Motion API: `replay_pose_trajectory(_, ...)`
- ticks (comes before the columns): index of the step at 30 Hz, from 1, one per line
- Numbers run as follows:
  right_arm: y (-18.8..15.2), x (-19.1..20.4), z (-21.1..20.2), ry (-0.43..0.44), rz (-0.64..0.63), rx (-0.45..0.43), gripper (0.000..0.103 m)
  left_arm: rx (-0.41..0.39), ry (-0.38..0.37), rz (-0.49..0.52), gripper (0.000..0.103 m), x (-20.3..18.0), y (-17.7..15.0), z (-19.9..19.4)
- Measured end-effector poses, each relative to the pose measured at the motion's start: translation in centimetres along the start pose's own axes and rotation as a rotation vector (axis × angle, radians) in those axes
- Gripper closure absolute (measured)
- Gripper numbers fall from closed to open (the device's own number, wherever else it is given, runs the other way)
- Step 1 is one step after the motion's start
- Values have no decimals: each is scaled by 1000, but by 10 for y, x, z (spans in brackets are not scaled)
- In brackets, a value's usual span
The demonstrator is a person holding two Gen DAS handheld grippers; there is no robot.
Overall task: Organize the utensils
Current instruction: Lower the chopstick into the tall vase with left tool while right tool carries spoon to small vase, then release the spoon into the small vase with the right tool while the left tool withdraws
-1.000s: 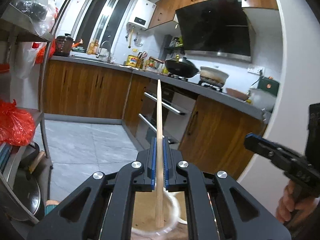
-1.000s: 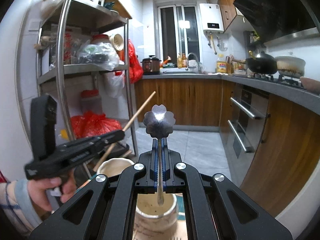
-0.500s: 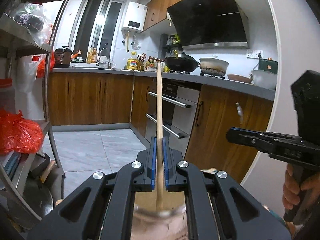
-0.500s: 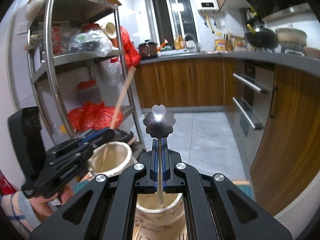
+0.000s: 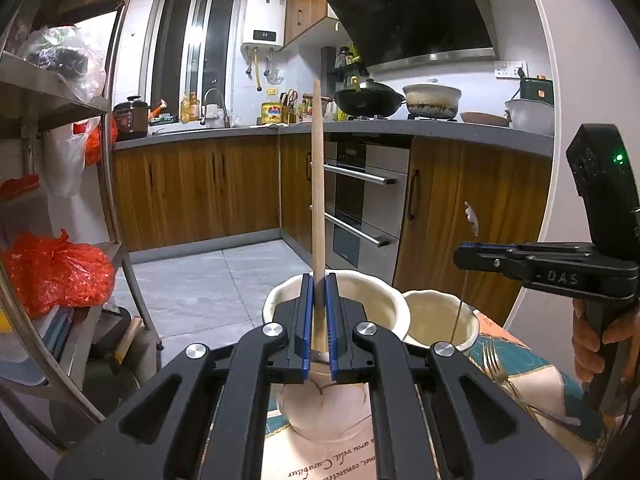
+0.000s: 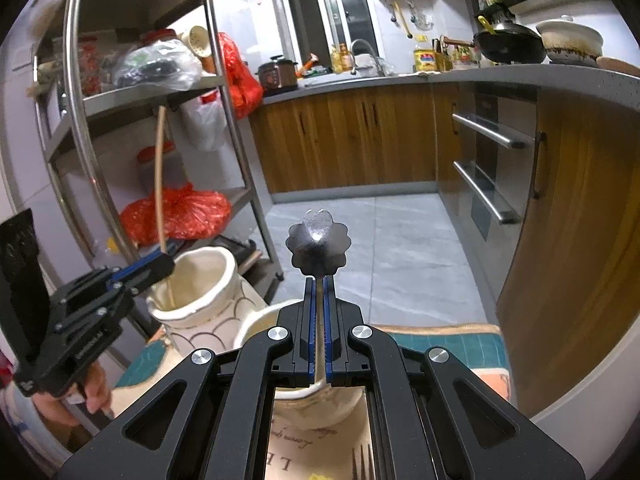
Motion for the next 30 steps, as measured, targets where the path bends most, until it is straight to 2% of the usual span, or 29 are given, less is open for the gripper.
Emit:
replay_pose_trajectory(4, -2, -5, 2, -17, 13, 12, 99, 1, 16, 9, 94, 0, 2, -6)
replay_pose_trajectory(6, -3, -5, 3, -22, 10, 24, 99, 5, 22, -4, 79, 3, 3, -9)
replay_pose_trajectory(11, -5, -1, 2, -47, -14, 25, 99, -24, 35, -39, 56, 11, 1, -24)
replay_pose_trajectory(14, -5, 1, 1, -55, -22, 27, 97, -30, 38, -57, 51, 14, -1, -31)
replay_pose_trajectory(17, -5, 2, 0, -51, -18, 28, 85, -30, 48, -52, 45, 13, -1, -38)
replay_pose_trajectory(20, -6, 1, -5, -49, -9, 19, 67, -33, 60, -42, 37, 13, -3, -45)
replay_pose_trajectory(23, -8, -1, -14, -43, 6, -5, 45, -34, 59, -35, 32, 11, -6, -53)
replay_pose_trajectory(25, -10, -3, -23, -38, 21, -26, 24, -31, 71, -32, 25, 10, -10, -59)
replay_pose_trajectory(27, -13, -5, -34, -44, 33, -50, 14, -32, 78, -44, 11, 9, -13, -66)
replay_pose_trajectory(28, -17, -7, -41, -48, 41, -60, 9, -35, 77, -48, 9, 9, -14, -69)
replay_pose_trajectory(30, -22, -9, -51, -43, 53, -77, 7, -42, 71, -50, 6, 6, -17, -78)
Point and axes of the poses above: each gripper's, at about its wrist camera, not at the fingertips, and z roughly the way its jaws point, x to its left, y to its top, the point moved 4 cm from there along z, roughly the way its jaws point, and after that the axes turned 9 degrees about x, right-handed, at the moved point
